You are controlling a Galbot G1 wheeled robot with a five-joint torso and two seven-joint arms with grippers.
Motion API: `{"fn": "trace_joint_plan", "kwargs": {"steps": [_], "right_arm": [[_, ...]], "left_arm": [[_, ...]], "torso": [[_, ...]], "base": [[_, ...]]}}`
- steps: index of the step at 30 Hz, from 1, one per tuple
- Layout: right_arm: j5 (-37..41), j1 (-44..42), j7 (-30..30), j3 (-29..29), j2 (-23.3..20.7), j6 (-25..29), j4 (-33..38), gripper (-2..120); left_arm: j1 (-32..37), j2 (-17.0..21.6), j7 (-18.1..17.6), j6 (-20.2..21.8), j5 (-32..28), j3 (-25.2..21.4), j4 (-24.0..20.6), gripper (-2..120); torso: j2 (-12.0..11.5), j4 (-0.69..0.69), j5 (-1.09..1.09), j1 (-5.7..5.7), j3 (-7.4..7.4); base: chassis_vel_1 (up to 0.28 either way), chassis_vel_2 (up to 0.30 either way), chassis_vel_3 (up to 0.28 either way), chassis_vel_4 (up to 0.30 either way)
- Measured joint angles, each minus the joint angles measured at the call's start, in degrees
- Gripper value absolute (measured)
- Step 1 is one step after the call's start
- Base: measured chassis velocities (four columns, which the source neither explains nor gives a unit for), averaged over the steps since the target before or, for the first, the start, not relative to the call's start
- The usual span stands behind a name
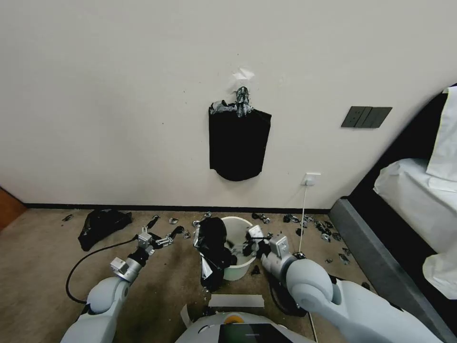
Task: Place a trash bag onto the trash bin.
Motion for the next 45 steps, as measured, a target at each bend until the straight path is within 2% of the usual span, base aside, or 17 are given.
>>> {"fn": "trace_joint_plan", "kwargs": {"steps": [6,14,23,33,39,42,44,45], "right_arm": [[2.7,9.78,5.62,-10.1,4.97,-0.76,-5.55,100],[4.26,15.78,11.34,-18.47,9.79,-3.09,-9.58,100],[3.58,17.84,14.31,-22.42,12.56,-4.13,-12.49,100],[-1.63,19.75,16.59,-25.92,14.31,-5.25,-15.44,98],[-3.05,20.17,16.8,-26.84,14.54,-5.78,-16.21,83],[-3.69,20.35,16.84,-27.37,14.51,-5.93,-16.57,66],[-3.85,20.35,16.85,-27.39,14.5,-5.94,-16.6,63],[-4.16,20.34,16.86,-27.39,14.39,-5.94,-16.6,55]], "left_arm": [[0.18,-0.67,0.0,0.0,0.57,-0.42,0.21,100],[0.29,-1.29,-0.01,-0.17,0.81,-0.89,0.73,100],[-0.24,-1.79,-0.01,-0.72,0.99,-0.83,1.84,100],[-0.39,-2.07,0.03,-1.12,1.16,-0.54,2.23,100],[-0.43,-2.13,0.05,-1.16,1.17,-0.45,2.23,100],[-0.42,-2.27,0.08,-1.24,1.17,-0.41,2.18,100],[-0.41,-2.31,0.08,-1.25,1.17,-0.41,2.16,100],[-0.4,-2.38,0.09,-1.26,1.16,-0.39,2.13,100]], "torso": [[0.0,0.0,0.0,0.0,0.0],[0.0,-0.01,0.0,0.0,0.0],[0.0,-0.01,0.0,0.0,0.0],[0.0,-0.01,0.0,0.0,0.0],[0.0,-0.01,0.0,0.0,0.0],[0.0,-0.01,0.0,0.0,0.0],[0.0,-0.01,0.01,0.0,0.0],[0.0,-0.01,0.01,0.0,0.0]], "base": [[0.0,0.0,0.0,0.0],[0.0,0.0,0.0,0.0],[0.0,0.0,0.0,0.0],[0.0,0.0,0.0,0.0],[0.0,0.0,0.0,0.0],[0.0,0.0,0.0,0.0],[0.0,0.0,0.0,0.0],[0.0,0.0,0.0,0.0]]}}
